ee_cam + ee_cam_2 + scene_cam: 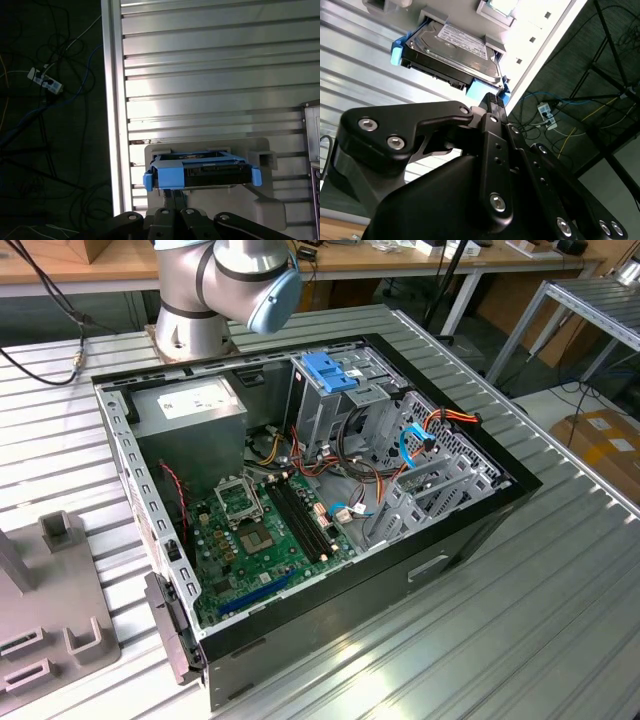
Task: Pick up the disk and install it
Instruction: 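Reach for the disk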
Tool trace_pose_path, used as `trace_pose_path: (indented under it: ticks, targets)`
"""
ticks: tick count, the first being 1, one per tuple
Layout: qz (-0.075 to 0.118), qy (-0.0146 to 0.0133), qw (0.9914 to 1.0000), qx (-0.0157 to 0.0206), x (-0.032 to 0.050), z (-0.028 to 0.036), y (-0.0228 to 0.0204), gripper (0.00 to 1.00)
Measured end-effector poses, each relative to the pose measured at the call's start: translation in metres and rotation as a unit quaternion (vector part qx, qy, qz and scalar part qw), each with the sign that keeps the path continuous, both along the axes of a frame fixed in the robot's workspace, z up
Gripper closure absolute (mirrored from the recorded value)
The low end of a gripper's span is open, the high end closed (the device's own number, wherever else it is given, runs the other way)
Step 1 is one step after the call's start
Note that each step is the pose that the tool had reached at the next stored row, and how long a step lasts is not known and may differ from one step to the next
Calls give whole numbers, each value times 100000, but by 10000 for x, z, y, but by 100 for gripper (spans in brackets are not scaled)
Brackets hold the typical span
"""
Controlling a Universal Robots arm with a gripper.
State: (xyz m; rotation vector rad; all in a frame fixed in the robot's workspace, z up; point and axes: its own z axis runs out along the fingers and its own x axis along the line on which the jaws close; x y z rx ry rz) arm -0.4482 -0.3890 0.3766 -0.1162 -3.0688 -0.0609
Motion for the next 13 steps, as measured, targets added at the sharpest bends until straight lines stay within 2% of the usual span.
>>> trace_pose_path:
  ticks: [7, 11, 13]
  targets:
    - [2, -4, 100000, 0, 2, -1, 0, 89]
    - [0, 1, 100000, -5, 5, -41, 10, 89]
    - [7, -283, 100000, 1, 6, -75, 16, 89]
